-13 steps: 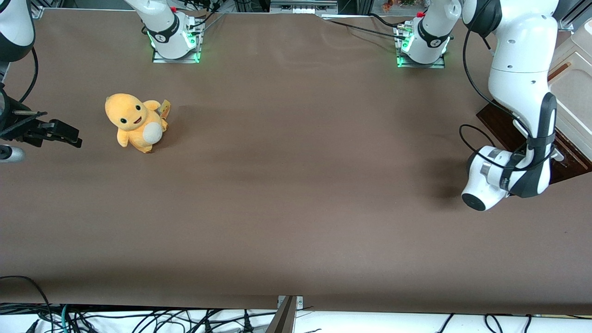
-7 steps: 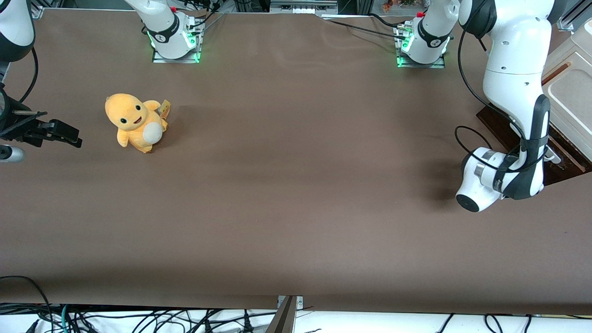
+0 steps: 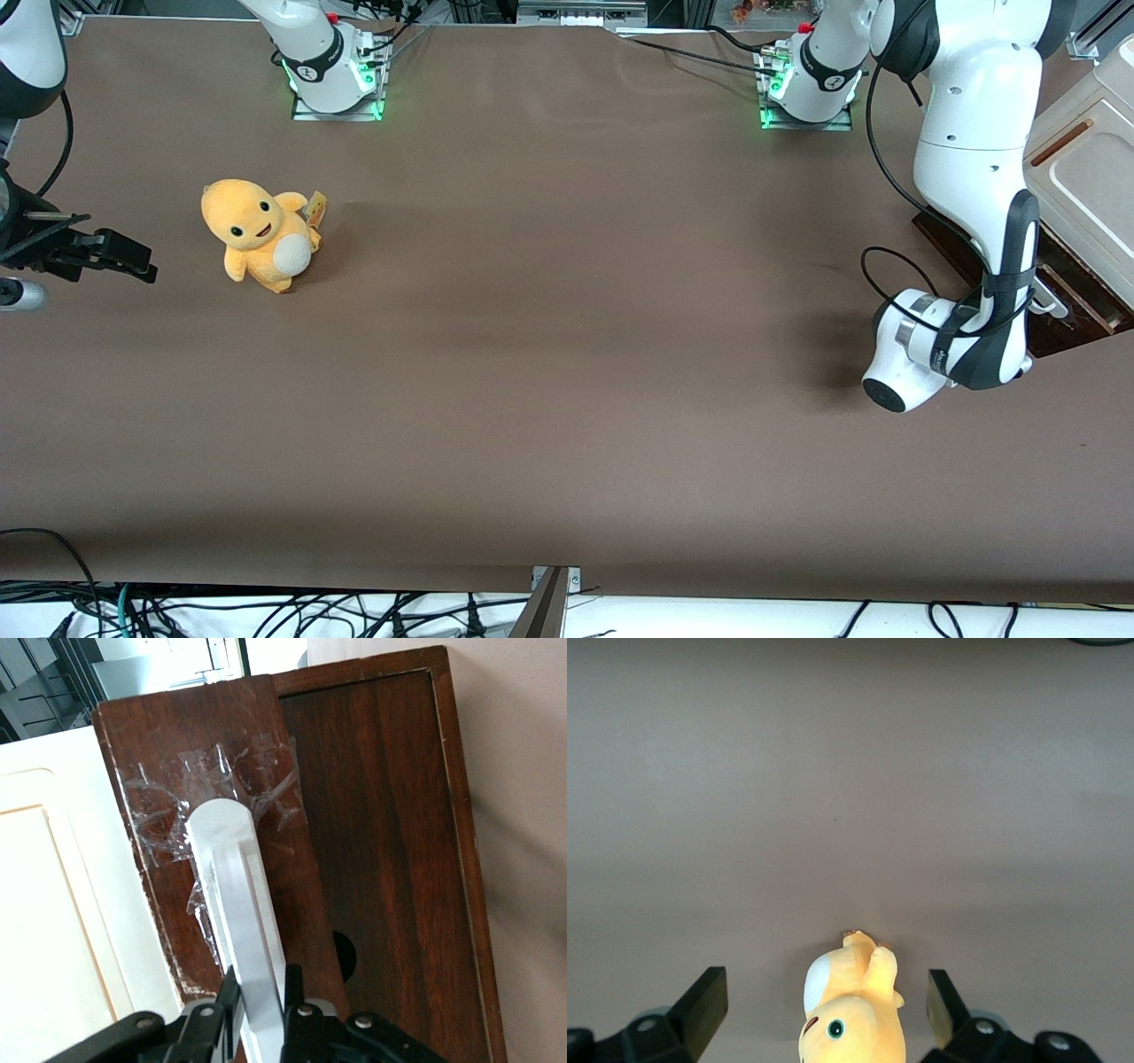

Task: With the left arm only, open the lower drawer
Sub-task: 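Pull the handle outward with the left gripper to slide the drawer out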

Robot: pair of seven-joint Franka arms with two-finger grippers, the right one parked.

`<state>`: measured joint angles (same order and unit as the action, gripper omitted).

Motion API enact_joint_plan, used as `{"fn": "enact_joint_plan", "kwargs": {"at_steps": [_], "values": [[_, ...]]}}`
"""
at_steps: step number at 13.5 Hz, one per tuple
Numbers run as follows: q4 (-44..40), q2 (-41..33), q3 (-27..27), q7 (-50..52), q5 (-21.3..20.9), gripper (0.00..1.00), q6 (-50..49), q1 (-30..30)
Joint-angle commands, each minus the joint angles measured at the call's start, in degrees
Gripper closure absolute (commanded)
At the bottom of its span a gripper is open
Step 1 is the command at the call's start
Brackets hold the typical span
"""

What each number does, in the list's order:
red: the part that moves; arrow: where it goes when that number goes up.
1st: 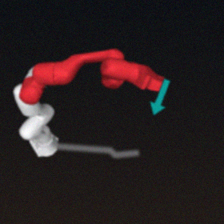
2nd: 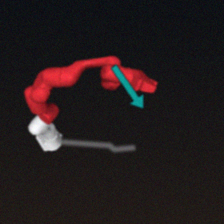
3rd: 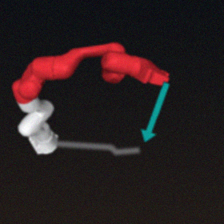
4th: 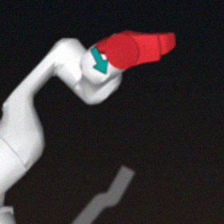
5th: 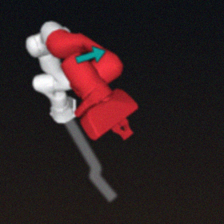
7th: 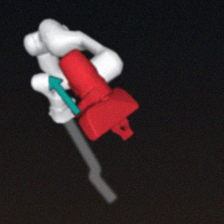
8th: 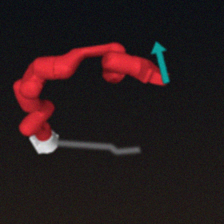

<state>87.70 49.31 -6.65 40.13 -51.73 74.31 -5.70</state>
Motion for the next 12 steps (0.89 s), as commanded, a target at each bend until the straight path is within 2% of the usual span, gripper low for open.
{"fn": "enact_joint_plan", "kwargs": {"at_steps": [1,5,12], "values": [[-3.94,1.76,0.15,-3.30,-0.56,1.00,-0.31,-1.85],[-6.05,2.55,0.15,-3.74,1.46,1.00,-0.40,-2.55],[-7.02,3.08,0.06,-3.74,2.25,1.00,-0.40,-3.44]]}}
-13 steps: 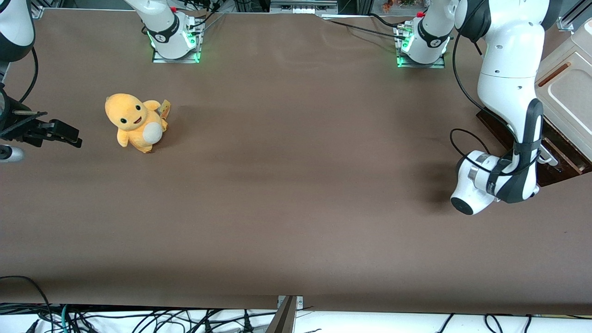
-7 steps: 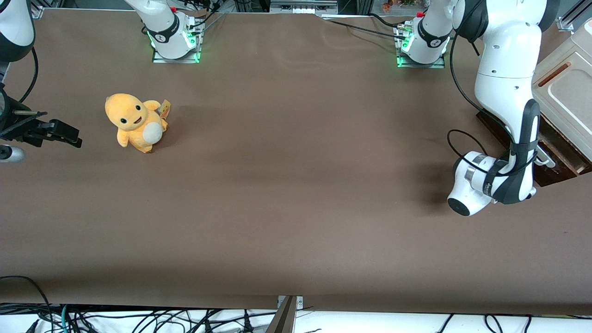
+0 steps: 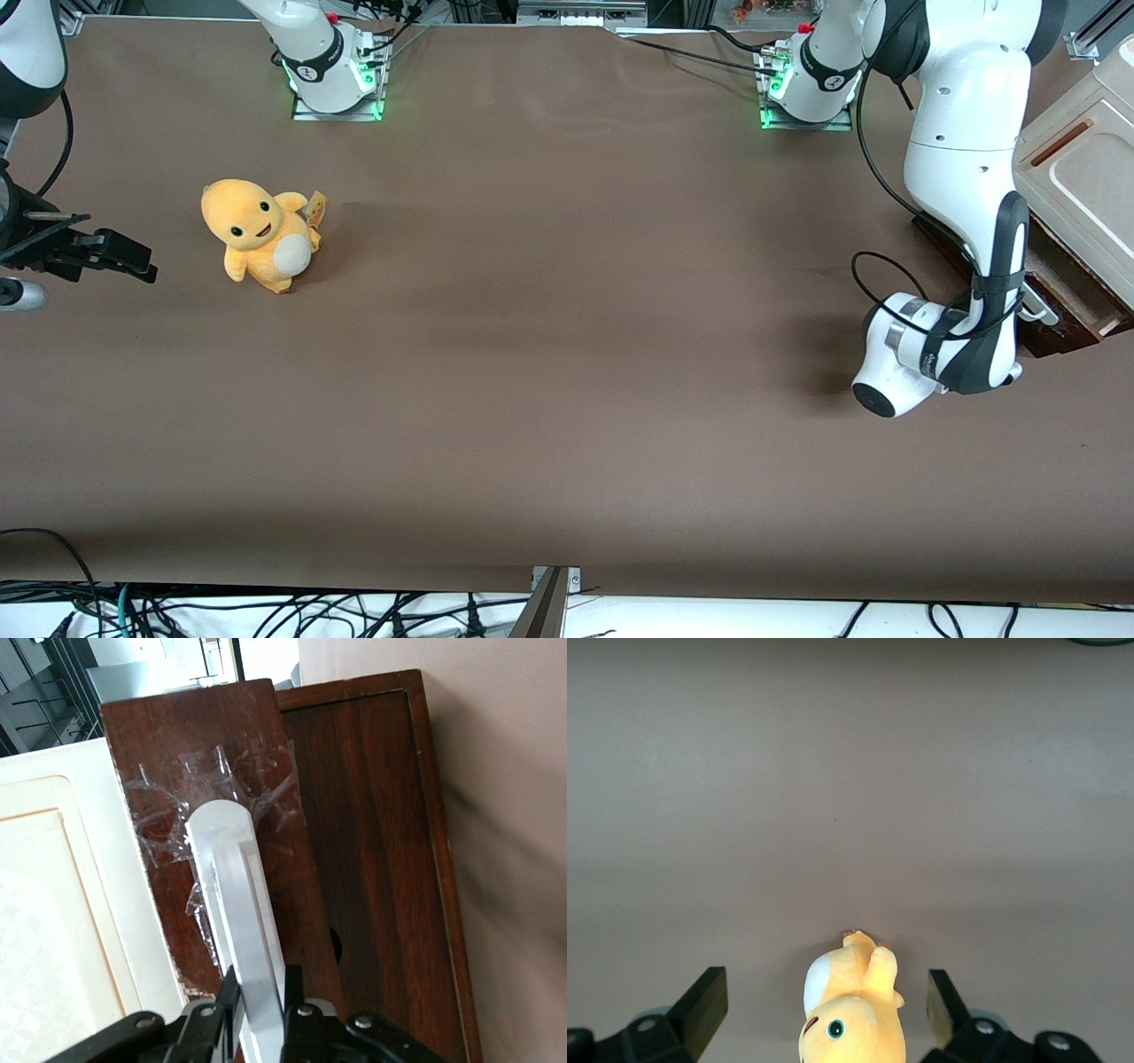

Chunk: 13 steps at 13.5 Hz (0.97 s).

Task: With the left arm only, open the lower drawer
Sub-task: 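Pull the handle outward with the left gripper to slide the drawer out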

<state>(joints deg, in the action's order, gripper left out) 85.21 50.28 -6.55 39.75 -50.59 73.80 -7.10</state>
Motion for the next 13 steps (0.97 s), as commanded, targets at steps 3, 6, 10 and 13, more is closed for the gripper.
{"fn": "enact_joint_plan", "kwargs": {"at_steps": [3,6,10,13], "values": [[-6.55,2.89,-0.04,-3.71,1.98,0.99,-0.67,-2.30],[-6.73,2.98,0.05,-3.80,2.07,0.99,-0.68,-2.48],[-6.99,2.98,0.05,-3.80,2.51,0.99,-0.68,-2.74],[-7.08,2.98,0.05,-3.80,2.51,0.99,-0.68,-3.18]]}}
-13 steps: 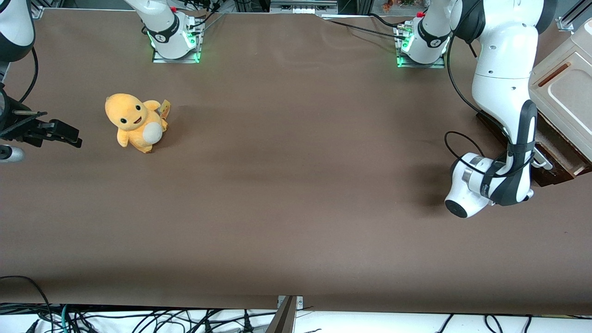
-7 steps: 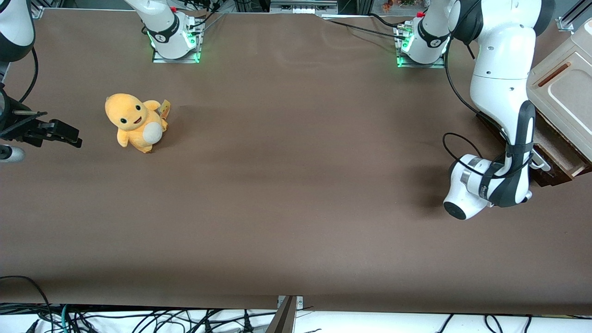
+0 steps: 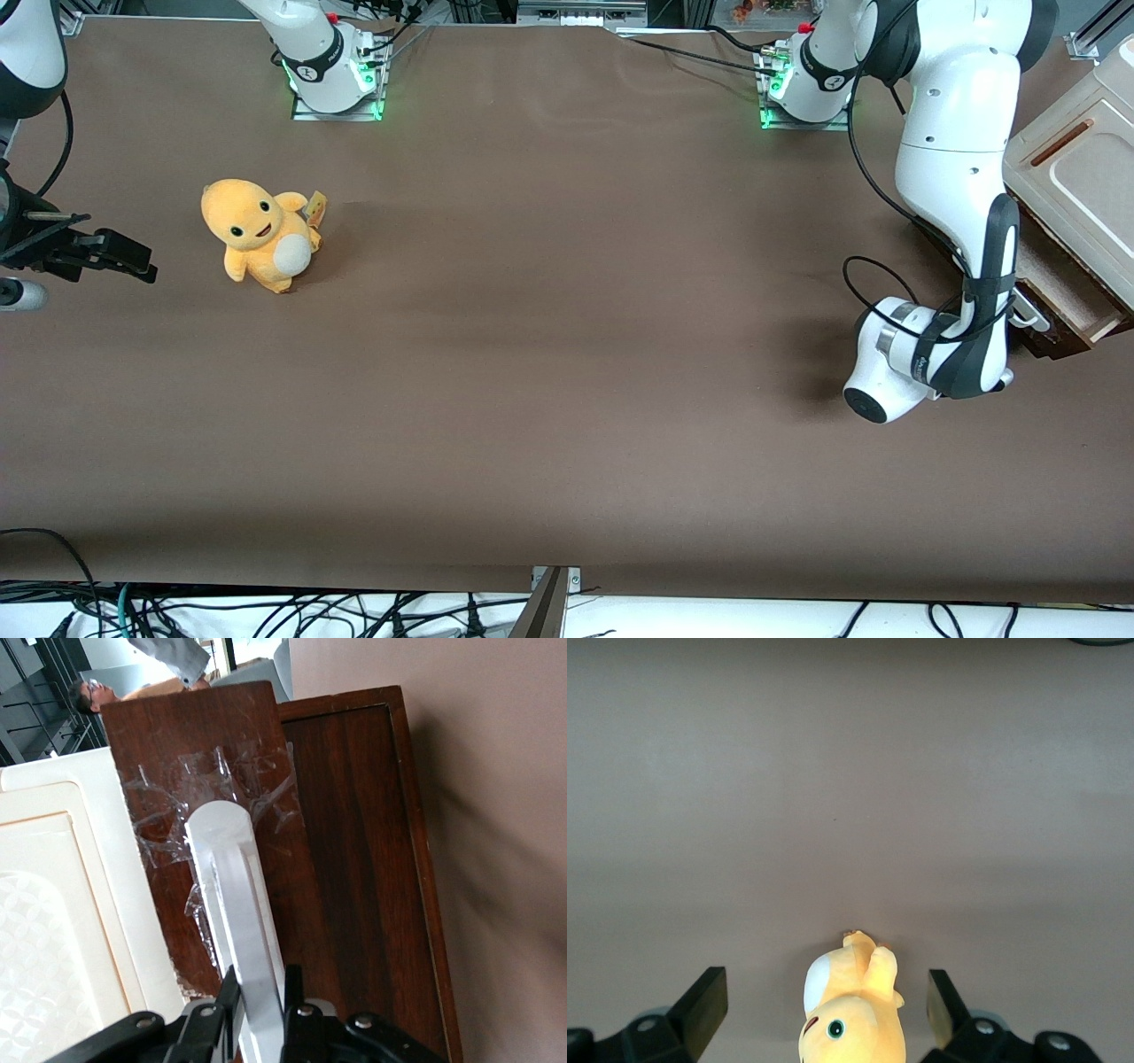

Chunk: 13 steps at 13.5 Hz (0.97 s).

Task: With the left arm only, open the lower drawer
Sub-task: 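Pull the handle outward with the left gripper to slide the drawer out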

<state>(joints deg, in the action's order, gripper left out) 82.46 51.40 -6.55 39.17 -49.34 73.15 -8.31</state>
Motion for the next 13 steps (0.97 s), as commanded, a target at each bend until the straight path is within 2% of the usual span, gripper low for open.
{"fn": "enact_joint_plan", "kwargs": {"at_steps": [1,11,12,13], "values": [[-4.24,1.86,0.04,-3.22,1.26,0.99,0.06,-2.14],[-4.41,1.68,0.13,-3.22,2.05,0.97,0.41,-2.32],[-5.89,1.77,0.13,-3.31,2.93,0.94,0.41,-2.23],[-6.43,1.51,0.04,-3.31,4.24,0.73,0.41,-2.15]]}}
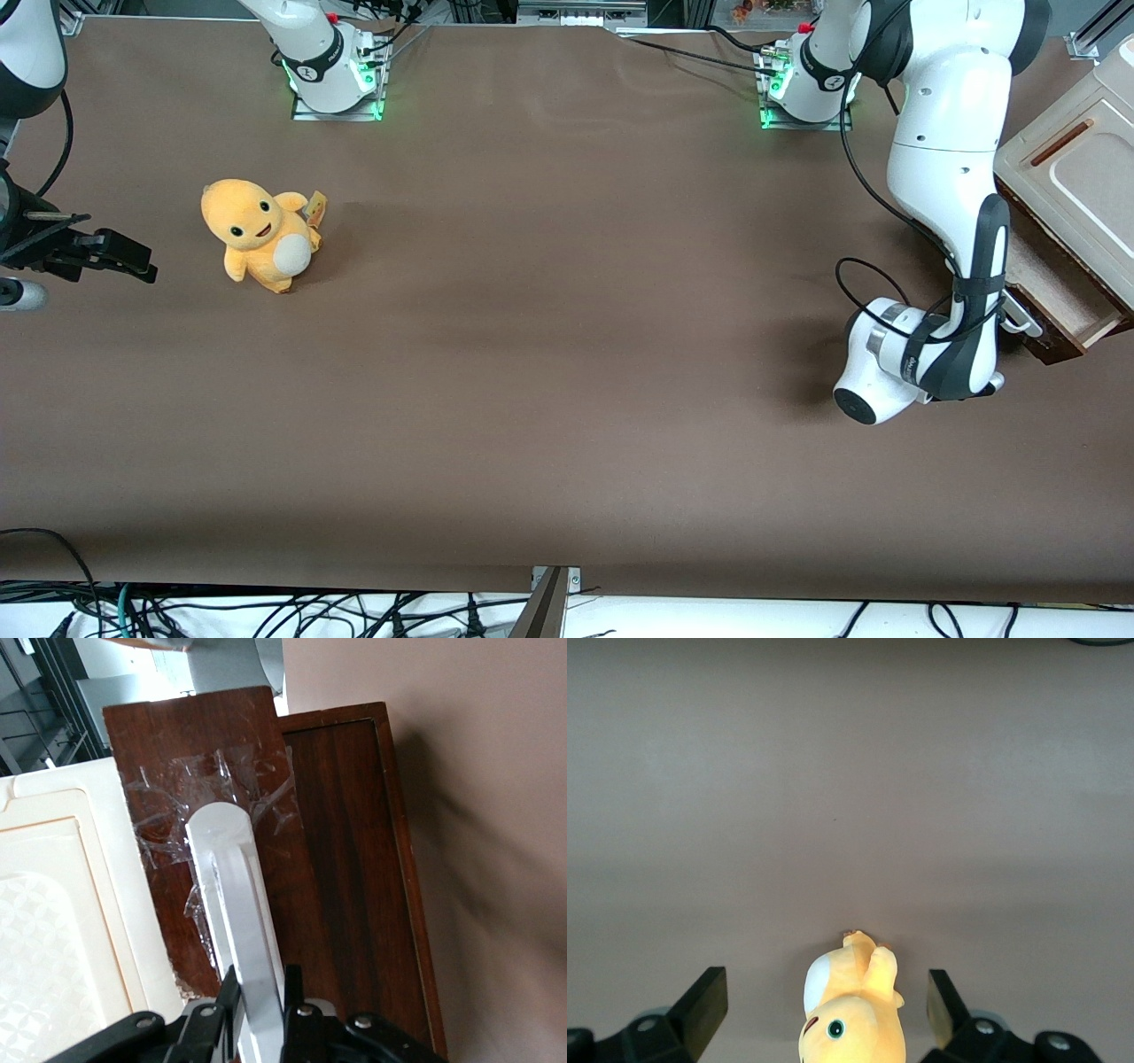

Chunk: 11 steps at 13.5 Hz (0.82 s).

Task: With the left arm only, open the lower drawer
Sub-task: 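Pull the handle outward with the left gripper to slide the drawer out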

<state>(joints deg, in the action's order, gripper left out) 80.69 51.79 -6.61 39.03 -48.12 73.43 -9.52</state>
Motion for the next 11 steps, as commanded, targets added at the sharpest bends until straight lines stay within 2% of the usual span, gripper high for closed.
{"fn": "enact_joint_plan", "kwargs": {"at_steps": [1,2,3,5,7,11], "values": [[-4.84,0.95,0.10,-3.26,3.29,0.53,0.14,-0.94],[-5.02,0.51,0.28,-3.34,3.47,0.20,0.31,-0.94],[-5.02,0.16,0.37,-3.95,3.47,0.00,0.40,-1.03],[-5.89,-0.81,0.46,-4.48,4.60,0.00,0.40,-0.94],[-8.87,-1.25,1.33,-4.93,8.37,0.00,0.40,-0.24],[-12.40,-4.31,1.51,-5.72,21.19,0.00,2.76,1.87]]}}
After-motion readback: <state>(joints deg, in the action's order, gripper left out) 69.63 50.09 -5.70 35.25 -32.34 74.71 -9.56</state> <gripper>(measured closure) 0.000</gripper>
